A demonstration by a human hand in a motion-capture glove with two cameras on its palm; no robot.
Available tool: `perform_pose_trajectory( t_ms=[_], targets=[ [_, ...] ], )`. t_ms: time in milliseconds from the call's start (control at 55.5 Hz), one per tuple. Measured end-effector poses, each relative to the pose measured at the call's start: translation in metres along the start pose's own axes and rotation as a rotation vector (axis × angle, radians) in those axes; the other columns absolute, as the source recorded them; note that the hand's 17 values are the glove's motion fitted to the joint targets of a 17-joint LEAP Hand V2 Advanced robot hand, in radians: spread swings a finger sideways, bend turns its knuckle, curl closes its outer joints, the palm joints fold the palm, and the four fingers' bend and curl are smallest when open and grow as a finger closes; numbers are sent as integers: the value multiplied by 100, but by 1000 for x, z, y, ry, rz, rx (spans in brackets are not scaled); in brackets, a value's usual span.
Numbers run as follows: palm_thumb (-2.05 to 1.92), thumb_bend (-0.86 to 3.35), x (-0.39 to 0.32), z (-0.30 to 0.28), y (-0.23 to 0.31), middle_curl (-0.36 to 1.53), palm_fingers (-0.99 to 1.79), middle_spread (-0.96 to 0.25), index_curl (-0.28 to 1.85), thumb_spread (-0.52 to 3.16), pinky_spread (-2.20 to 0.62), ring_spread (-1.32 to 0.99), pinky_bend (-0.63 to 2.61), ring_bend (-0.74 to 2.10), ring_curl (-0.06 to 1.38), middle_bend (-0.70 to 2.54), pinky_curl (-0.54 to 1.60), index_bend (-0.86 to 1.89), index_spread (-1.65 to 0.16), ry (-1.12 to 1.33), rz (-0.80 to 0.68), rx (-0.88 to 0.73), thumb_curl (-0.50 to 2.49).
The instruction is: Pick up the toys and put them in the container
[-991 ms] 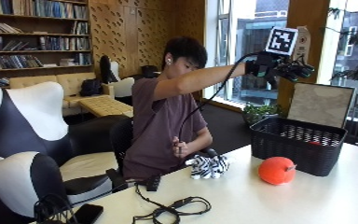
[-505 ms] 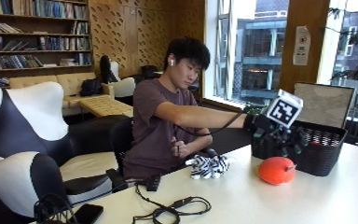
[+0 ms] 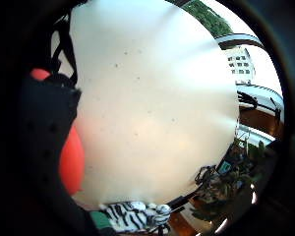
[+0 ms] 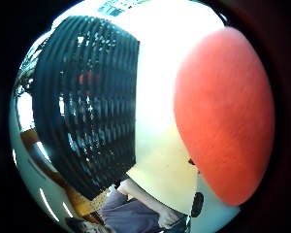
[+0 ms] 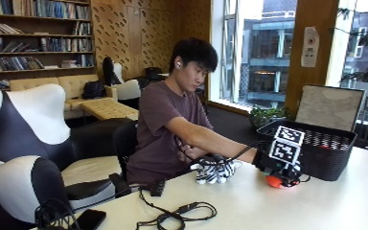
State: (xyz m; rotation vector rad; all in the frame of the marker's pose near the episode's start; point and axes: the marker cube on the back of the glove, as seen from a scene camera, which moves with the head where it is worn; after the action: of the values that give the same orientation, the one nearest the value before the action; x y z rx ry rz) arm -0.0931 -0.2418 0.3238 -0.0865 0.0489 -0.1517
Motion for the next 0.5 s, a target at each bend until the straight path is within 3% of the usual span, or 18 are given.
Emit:
perform_pose_trajectory(
  t_ms=[144,415,505],
  targets=[
    [79,21,-19,-48,-1,41,88,-22,17,97,-30,-37,106,103,63,73,38,49,-33,16,25,21,70],
    [83,21,-102,-237,27,62,72,-36,32,54,-33,-50,112,117,77,99,47,78,-42,288,-82,193,89],
    [83,21,-130,-273,33,68,67,-39,37,42,-34,-53,115,121,80,105,49,85,-43,339,-26,244,94]
  ],
)
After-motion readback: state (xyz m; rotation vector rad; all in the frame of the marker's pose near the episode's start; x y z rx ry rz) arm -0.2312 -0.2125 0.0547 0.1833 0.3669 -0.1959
